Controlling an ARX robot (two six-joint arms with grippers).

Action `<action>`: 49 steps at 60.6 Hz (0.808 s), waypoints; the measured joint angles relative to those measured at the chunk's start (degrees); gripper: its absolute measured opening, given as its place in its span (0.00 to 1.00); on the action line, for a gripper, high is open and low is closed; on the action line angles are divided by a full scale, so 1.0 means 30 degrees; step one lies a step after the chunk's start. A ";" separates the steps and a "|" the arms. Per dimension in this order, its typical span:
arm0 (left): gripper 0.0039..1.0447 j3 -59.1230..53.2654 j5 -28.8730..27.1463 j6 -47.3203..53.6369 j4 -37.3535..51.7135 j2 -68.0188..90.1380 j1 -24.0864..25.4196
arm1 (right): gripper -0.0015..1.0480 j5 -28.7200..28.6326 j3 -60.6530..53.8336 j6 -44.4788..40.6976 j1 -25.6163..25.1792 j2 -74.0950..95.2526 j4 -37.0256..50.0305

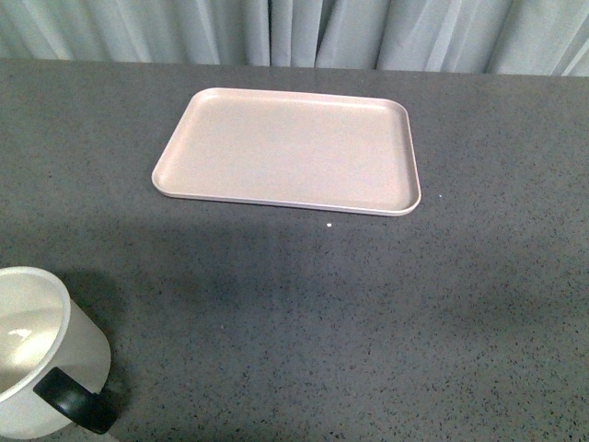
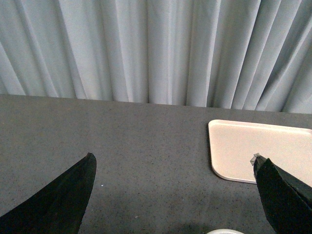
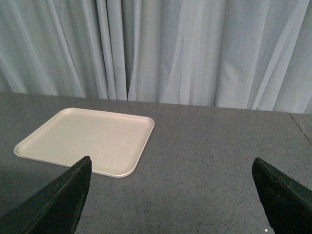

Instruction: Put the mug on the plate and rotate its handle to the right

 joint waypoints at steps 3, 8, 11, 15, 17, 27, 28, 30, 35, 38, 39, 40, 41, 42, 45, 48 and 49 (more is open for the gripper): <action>0.91 0.0000 0.0000 0.0000 0.0000 0.0000 0.0000 | 0.91 0.0000 0.0000 0.0000 0.0007 0.0000 0.0000; 0.91 0.0000 -0.0007 0.0000 0.0000 -0.0007 0.0000 | 0.91 -0.0007 0.0000 0.0000 0.0000 0.0000 0.0000; 0.91 0.0466 0.0838 -0.0219 -0.1355 0.0561 0.0240 | 0.91 0.0000 0.0000 0.0000 0.0007 0.0000 0.0000; 0.91 0.2506 0.2441 -0.0240 -0.5697 0.3497 0.0882 | 0.91 -0.0015 0.0000 -0.0007 0.0000 0.0000 0.0000; 0.91 0.3133 0.2652 -0.0153 -0.6732 0.4794 0.1071 | 0.91 -0.0015 0.0000 -0.0007 0.0000 0.0000 0.0000; 0.91 0.5151 0.4233 0.1472 -0.5304 0.9865 0.3067 | 0.91 -0.0007 0.0000 0.0000 0.0000 0.0000 0.0000; 0.91 0.5450 0.4226 0.1778 -0.4860 1.0506 0.3359 | 0.91 0.0000 0.0000 0.0000 0.0000 0.0000 0.0000; 0.91 0.5887 0.4248 0.2069 -0.4218 1.1446 0.3730 | 0.91 0.0000 0.0000 0.0000 0.0007 0.0000 0.0000; 0.91 0.6921 0.4656 0.2820 -0.2827 1.4462 0.3723 | 0.91 -0.0007 0.0000 0.0000 0.0000 0.0000 -0.0007; 0.91 0.7074 0.4954 0.3031 -0.2390 1.5569 0.3446 | 0.91 -0.0007 0.0000 0.0000 0.0007 0.0000 0.0000; 0.91 0.7125 0.5034 0.3075 -0.2193 1.6058 0.3315 | 0.91 -0.0007 0.0000 0.0000 0.0007 0.0000 0.0000; 0.91 0.7140 0.5027 0.3096 -0.2113 1.6327 0.3235 | 0.91 -0.0007 0.0000 0.0000 0.0000 0.0000 0.0000; 0.91 0.7155 0.4954 0.3191 -0.1953 1.6815 0.3060 | 0.91 0.0000 0.0000 0.0000 0.0000 0.0000 0.0000; 0.91 0.7155 0.4918 0.3242 -0.1880 1.7048 0.2965 | 0.91 0.0000 0.0000 0.0000 0.0000 0.0000 -0.0007; 0.91 0.7155 0.4503 0.3585 -0.1603 1.8236 0.2441 | 0.91 0.0000 0.0000 0.0000 0.0000 0.0000 0.0000; 0.91 0.7155 0.4269 0.3796 -0.1399 1.9052 0.2004 | 0.91 -0.0007 0.0000 0.0000 0.0000 0.0000 -0.0007; 0.91 0.7155 0.4116 0.3883 -0.1311 1.9416 0.1785 | 0.91 0.0000 0.0000 0.0000 0.0007 0.0000 0.0000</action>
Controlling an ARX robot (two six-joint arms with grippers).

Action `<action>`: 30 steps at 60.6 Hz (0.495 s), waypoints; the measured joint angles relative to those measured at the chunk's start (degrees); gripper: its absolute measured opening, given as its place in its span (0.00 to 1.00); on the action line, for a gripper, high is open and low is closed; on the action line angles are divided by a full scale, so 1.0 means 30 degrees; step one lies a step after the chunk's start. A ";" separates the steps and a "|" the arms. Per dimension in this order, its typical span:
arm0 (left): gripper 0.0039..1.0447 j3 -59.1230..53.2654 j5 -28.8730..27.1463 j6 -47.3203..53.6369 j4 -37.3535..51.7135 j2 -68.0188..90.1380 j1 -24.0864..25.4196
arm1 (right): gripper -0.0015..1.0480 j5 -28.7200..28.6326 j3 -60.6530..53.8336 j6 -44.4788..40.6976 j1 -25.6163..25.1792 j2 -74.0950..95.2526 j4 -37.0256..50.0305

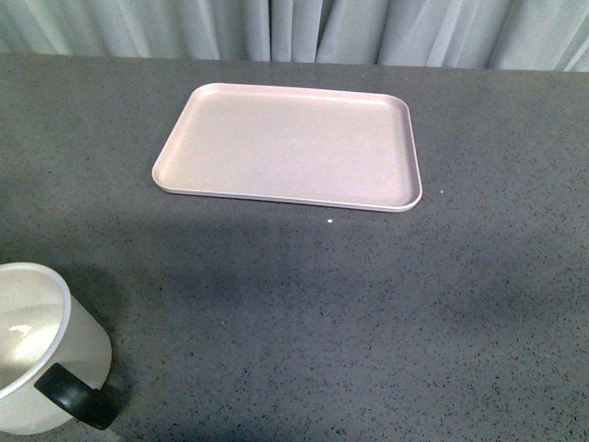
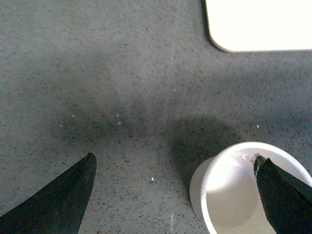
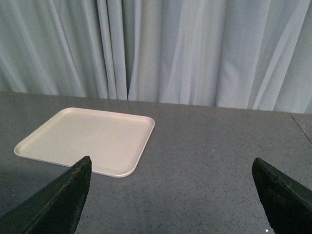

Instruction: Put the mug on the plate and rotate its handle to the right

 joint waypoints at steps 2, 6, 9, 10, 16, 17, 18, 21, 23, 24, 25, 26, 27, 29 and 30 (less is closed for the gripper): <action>0.91 0.0000 -0.0248 0.0131 0.0124 0.0488 -0.0291 | 0.91 0.0000 0.0000 0.0000 -0.0007 0.0000 -0.0007; 0.91 0.0000 -0.0488 0.0270 0.0350 0.1209 -0.0692 | 0.91 -0.0007 0.0000 0.0000 -0.0007 0.0000 0.0000; 0.91 0.0000 -0.0605 0.0291 0.0495 0.1632 -0.0918 | 0.91 0.0000 0.0000 0.0000 -0.0007 0.0000 0.0000; 0.91 0.0000 -0.0634 0.0299 0.0568 0.1800 -0.0991 | 0.91 -0.0007 0.0000 0.0000 -0.0007 0.0000 0.0000; 0.91 0.0000 -0.0699 0.0328 0.0714 0.2208 -0.1144 | 0.91 0.0000 0.0000 0.0000 0.0000 0.0000 -0.0007; 0.91 0.0000 -0.0692 0.0328 0.0721 0.2266 -0.1151 | 0.91 0.0000 0.0000 0.0000 0.0000 0.0000 0.0000; 0.91 0.0000 -0.0685 0.0328 0.0743 0.2288 -0.1151 | 0.91 0.0000 0.0000 -0.0007 -0.0007 0.0000 -0.0007; 0.91 0.0000 -0.0663 0.0328 0.0831 0.2397 -0.1137 | 0.91 0.0000 0.0000 0.0000 0.0000 0.0000 -0.0007; 0.91 0.0007 -0.0663 0.0328 0.0867 0.2448 -0.1093 | 0.91 0.0000 0.0000 0.0000 -0.0007 0.0000 -0.0007; 0.91 0.0007 -0.0648 0.0335 0.0867 0.2477 -0.1071 | 0.91 0.0000 0.0000 0.0000 -0.0007 0.0000 0.0000; 0.91 0.0007 -0.0605 0.0342 0.0867 0.2521 -0.1020 | 0.91 0.0000 0.0000 0.0000 0.0000 0.0000 -0.0007; 0.91 0.0000 -0.0590 0.0357 0.0867 0.2543 -0.0998 | 0.91 -0.0007 0.0000 0.0000 -0.0007 0.0000 0.0000; 0.91 0.0007 -0.0568 0.0364 0.0867 0.2565 -0.0969 | 0.91 0.0000 0.0000 0.0000 -0.0007 0.0000 -0.0007; 0.91 0.0007 -0.0532 0.0423 0.0867 0.2667 -0.0882 | 0.91 0.0000 0.0000 0.0000 0.0000 0.0000 -0.0007; 0.91 0.0007 -0.0525 0.0466 0.0867 0.2725 -0.0823 | 0.91 -0.0007 0.0000 0.0000 0.0000 0.0000 -0.0007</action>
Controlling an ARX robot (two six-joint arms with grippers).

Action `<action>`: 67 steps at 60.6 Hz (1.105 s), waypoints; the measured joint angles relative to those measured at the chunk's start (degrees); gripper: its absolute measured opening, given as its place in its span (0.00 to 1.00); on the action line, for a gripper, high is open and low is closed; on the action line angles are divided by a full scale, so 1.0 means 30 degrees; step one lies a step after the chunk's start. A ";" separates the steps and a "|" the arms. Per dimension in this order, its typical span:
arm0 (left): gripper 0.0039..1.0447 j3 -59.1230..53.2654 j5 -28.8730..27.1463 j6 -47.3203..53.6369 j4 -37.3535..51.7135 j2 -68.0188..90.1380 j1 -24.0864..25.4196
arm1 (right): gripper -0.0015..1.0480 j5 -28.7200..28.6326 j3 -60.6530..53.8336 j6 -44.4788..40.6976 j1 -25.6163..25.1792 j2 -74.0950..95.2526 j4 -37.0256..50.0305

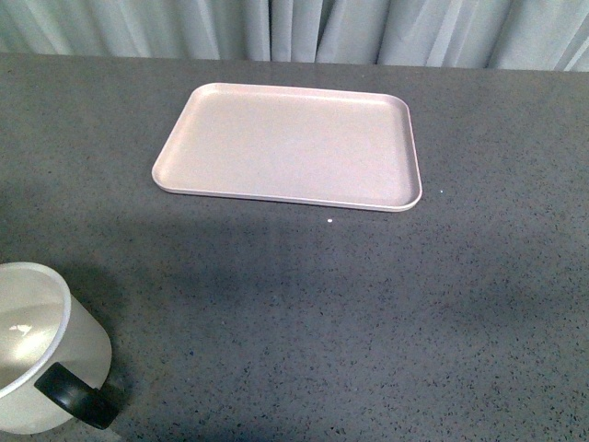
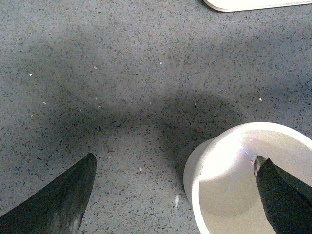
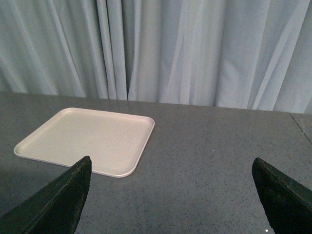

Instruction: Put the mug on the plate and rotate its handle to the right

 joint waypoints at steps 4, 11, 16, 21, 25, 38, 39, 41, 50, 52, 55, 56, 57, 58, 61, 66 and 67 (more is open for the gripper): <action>0.91 0.0000 0.0036 0.0124 0.0000 0.0226 0.0131 | 0.91 0.0007 0.0000 0.0000 0.0000 0.0000 0.0000; 0.91 0.0000 0.0058 0.0350 0.0255 0.0933 0.0284 | 0.91 0.0000 0.0000 0.0000 -0.0007 0.0000 0.0000; 0.91 0.0000 0.0058 0.0444 0.0576 0.1647 0.0321 | 0.91 0.0000 0.0000 0.0000 0.0000 0.0000 0.0000; 0.91 0.0000 0.0058 0.0459 0.0845 0.2280 0.0321 | 0.91 0.0000 0.0000 0.0000 -0.0007 0.0000 0.0000; 0.91 0.0000 0.0051 0.0517 0.0984 0.2637 0.0299 | 0.91 0.0007 0.0000 0.0000 -0.0007 0.0000 0.0000; 0.76 -0.0007 -0.0153 0.0663 0.1341 0.4080 0.0291 | 0.91 0.0007 0.0000 0.0000 -0.0007 0.0000 0.0000; 0.73 -0.0007 -0.0153 0.0663 0.1341 0.4175 0.0291 | 0.91 0.0007 0.0000 0.0000 0.0000 0.0000 0.0000; 0.68 -0.0007 -0.0131 0.0663 0.1348 0.4291 0.0291 | 0.91 0.0007 0.0000 0.0000 0.0000 0.0000 0.0000; 0.35 0.0029 0.0240 0.0342 0.1333 0.4546 0.0291 | 0.91 0.0007 0.0000 0.0000 0.0000 0.0000 0.0000; 0.32 0.0036 0.0262 0.0335 0.1326 0.4554 0.0291 | 0.91 0.0007 0.0000 0.0000 0.0000 0.0000 0.0000; 0.25 0.0073 0.0350 0.0219 0.1282 0.4554 0.0277 | 0.91 0.0007 0.0000 0.0000 -0.0007 0.0000 0.0000; 0.23 0.0080 0.0386 0.0189 0.1253 0.4554 0.0262 | 0.91 0.0007 0.0000 0.0000 0.0000 0.0000 0.0000; 0.20 0.0109 0.0437 0.0138 0.1188 0.4554 0.0240 | 0.91 0.0007 0.0000 0.0000 -0.0007 0.0000 0.0000; 0.18 0.0124 0.0437 0.0080 0.1151 0.4546 0.0226 | 0.91 0.0007 0.0000 0.0000 0.0000 0.0000 0.0000; 0.11 0.0168 0.0437 -0.0102 0.1013 0.4503 0.0153 | 0.91 0.0007 0.0000 0.0000 -0.0007 0.0000 0.0000; 0.02 0.0248 0.0525 -0.0612 0.0583 0.4233 -0.0073 | 0.91 0.0000 0.0000 0.0000 0.0000 0.0000 0.0000; 0.02 0.0255 0.0517 -0.0721 0.0525 0.4175 -0.0117 | 0.91 0.0007 0.0000 0.0000 -0.0007 0.0000 0.0000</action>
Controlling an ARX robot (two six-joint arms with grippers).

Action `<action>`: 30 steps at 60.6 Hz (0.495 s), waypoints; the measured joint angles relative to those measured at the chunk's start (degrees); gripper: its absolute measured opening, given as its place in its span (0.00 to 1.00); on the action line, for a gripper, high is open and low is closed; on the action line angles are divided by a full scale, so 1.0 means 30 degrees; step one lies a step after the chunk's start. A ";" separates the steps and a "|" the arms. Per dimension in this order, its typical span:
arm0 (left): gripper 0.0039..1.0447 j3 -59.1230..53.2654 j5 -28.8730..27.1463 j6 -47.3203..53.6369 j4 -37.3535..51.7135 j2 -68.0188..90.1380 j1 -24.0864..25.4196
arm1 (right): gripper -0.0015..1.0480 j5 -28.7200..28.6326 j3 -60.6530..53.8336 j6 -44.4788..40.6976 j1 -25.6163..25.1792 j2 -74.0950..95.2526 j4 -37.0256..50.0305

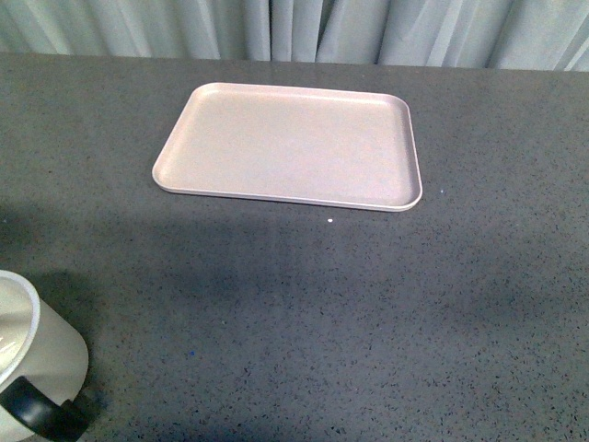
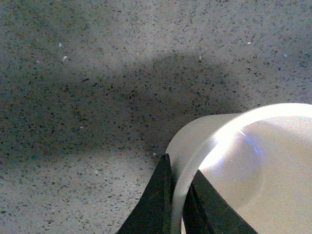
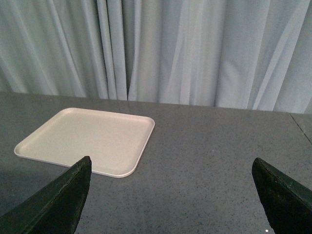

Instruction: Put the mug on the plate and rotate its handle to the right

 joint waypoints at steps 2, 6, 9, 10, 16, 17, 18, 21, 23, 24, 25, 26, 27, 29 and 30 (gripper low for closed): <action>0.02 0.0058 0.0051 -0.0240 -0.0153 -0.0168 -0.0153 | 0.91 0.0000 0.0000 0.0000 0.0007 0.0000 0.0000; 0.02 0.0153 0.0270 -0.0685 -0.0393 -0.0430 -0.0488 | 0.91 0.0000 0.0000 0.0000 0.0000 0.0000 0.0000; 0.02 0.0284 0.0386 -0.1071 -0.0546 -0.0576 -0.0801 | 0.91 0.0000 0.0000 0.0000 0.0000 0.0000 0.0007; 0.02 0.0379 0.0415 -0.1268 -0.0619 -0.0612 -0.0969 | 0.91 -0.0007 0.0000 0.0000 0.0000 0.0000 0.0000; 0.02 0.0867 0.0357 -0.2149 -0.0831 -0.0605 -0.1668 | 0.91 0.0000 0.0000 0.0000 0.0000 0.0000 0.0000; 0.02 0.0969 0.0321 -0.2215 -0.0860 -0.0583 -0.1770 | 0.91 0.0000 0.0000 0.0000 0.0000 0.0000 0.0000; 0.02 0.1078 0.0299 -0.2390 -0.0889 -0.0561 -0.1872 | 0.91 0.0000 0.0000 0.0000 0.0000 0.0000 0.0000; 0.02 0.1800 -0.0029 -0.2951 -0.0954 -0.0248 -0.2441 | 0.91 0.0000 0.0000 0.0000 0.0000 0.0000 0.0000; 0.02 0.2164 -0.0226 -0.3169 -0.0962 -0.0036 -0.2703 | 0.91 0.0000 0.0000 0.0000 0.0007 0.0000 0.0000; 0.02 0.2594 -0.0459 -0.3395 -0.0969 0.0219 -0.2973 | 0.91 0.0000 0.0000 0.0000 0.0007 0.0000 0.0000; 0.02 0.2827 -0.0590 -0.3512 -0.0976 0.0372 -0.3126 | 0.91 -0.0007 0.0000 0.0000 0.0007 0.0000 0.0000; 0.02 0.3075 -0.0699 -0.3628 -0.0991 0.0525 -0.3279 | 0.91 0.0000 0.0000 0.0000 0.0007 0.0000 0.0000; 0.02 0.3570 -0.0925 -0.3832 -0.0998 0.0845 -0.3577 | 0.91 -0.0007 0.0000 0.0000 0.0000 0.0000 0.0000; 0.02 0.4408 -0.1195 -0.4153 -0.0998 0.1399 -0.4058 | 0.91 0.0000 0.0000 0.0000 0.0007 0.0000 0.0000; 0.02 0.4699 -0.1253 -0.4248 -0.0998 0.1596 -0.4211 | 0.91 -0.0007 0.0000 0.0000 0.0000 0.0000 0.0000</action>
